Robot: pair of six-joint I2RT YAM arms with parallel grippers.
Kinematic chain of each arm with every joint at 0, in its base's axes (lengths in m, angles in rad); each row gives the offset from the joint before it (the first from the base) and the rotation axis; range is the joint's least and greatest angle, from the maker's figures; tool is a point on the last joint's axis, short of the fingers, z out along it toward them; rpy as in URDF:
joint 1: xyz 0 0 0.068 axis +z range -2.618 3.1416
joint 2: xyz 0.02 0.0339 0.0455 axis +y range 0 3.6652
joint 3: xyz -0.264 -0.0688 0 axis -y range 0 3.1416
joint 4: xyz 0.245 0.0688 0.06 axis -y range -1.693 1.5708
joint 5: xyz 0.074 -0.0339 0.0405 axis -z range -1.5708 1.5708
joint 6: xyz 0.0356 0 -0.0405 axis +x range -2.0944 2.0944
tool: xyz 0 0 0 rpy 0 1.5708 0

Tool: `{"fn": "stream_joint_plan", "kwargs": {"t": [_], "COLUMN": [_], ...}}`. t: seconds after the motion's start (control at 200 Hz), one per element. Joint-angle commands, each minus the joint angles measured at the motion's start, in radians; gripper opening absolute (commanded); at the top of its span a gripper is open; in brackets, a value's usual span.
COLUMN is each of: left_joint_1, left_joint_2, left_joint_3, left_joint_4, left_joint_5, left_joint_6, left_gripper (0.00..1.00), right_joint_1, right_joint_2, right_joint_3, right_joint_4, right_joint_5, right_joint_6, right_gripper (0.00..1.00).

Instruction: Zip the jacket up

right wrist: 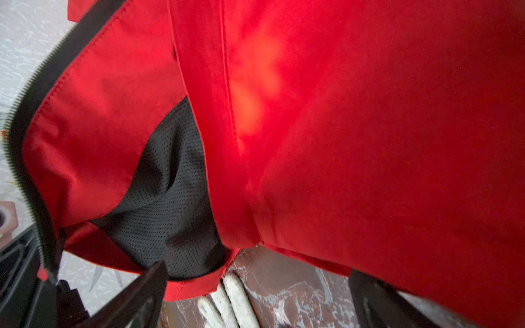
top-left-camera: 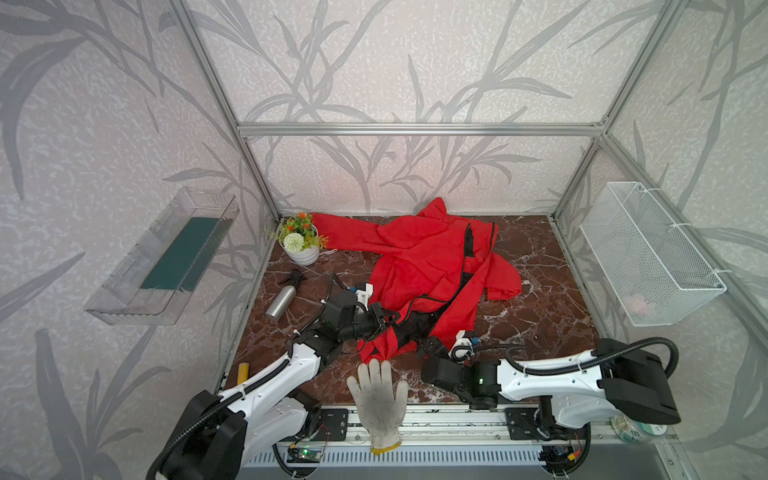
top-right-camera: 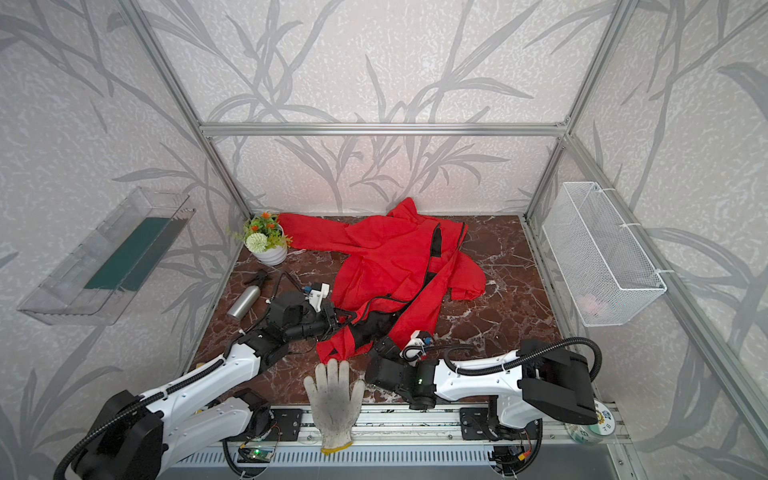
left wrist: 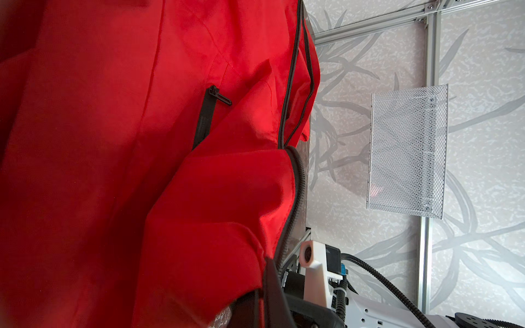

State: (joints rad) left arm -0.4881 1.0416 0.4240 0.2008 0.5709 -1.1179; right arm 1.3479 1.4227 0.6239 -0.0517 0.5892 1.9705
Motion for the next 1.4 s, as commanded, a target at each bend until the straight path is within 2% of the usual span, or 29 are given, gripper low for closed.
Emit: {"fn": "stream_joint_plan", "kwargs": {"t": [0.0, 0.18, 0.365, 0.54, 0.795, 0.985, 1.04, 1.115, 1.22, 1.3, 1.4], "left_joint_1": [0.007, 0.009, 0.010, 0.010, 0.009, 0.011, 0.010, 0.010, 0.010, 0.010, 0.010], "left_joint_2": [0.006, 0.012, 0.010, 0.002, -0.015, -0.016, -0.016, -0.014, -0.016, -0.016, -0.020], "left_joint_3": [0.010, 0.012, 0.014, 0.014, 0.018, 0.022, 0.022, 0.022, 0.024, 0.027, 0.030], "left_joint_4": [0.001, 0.000, -0.001, -0.011, -0.036, -0.040, -0.041, -0.040, -0.041, -0.053, -0.064], "left_joint_5": [0.002, 0.006, 0.003, -0.002, -0.008, -0.011, -0.010, -0.009, -0.012, -0.014, -0.016], "left_joint_6": [0.006, 0.006, 0.007, 0.009, 0.018, 0.020, 0.020, 0.021, 0.025, 0.032, 0.036], "left_gripper": [0.00, 0.00, 0.00, 0.00, 0.00, 0.00, 0.00, 0.00, 0.00, 0.00, 0.00], "right_joint_1": [-0.017, -0.051, -0.069, -0.079, -0.094, -0.100, -0.107, -0.113, -0.119, -0.129, -0.137], "right_joint_2": [0.016, 0.025, 0.046, 0.076, 0.112, 0.113, 0.114, 0.120, 0.134, 0.153, 0.166], "right_joint_3": [-0.034, -0.025, 0.014, 0.024, 0.082, 0.082, 0.084, 0.093, 0.119, 0.138, 0.149], "right_joint_4": [0.060, 0.090, -0.040, 0.017, -0.063, -0.071, -0.078, -0.114, -0.159, -0.179, -0.171], "right_joint_5": [0.015, -0.007, -0.039, -0.032, -0.058, -0.064, -0.081, -0.104, -0.113, -0.132, -0.141], "right_joint_6": [-0.016, -0.078, -0.005, -0.019, -0.014, -0.014, -0.016, 0.000, -0.011, -0.018, -0.028], "right_gripper": [1.00, 0.97, 0.91, 0.82, 0.84, 0.75, 0.76, 0.85, 0.85, 0.83, 0.73]}}
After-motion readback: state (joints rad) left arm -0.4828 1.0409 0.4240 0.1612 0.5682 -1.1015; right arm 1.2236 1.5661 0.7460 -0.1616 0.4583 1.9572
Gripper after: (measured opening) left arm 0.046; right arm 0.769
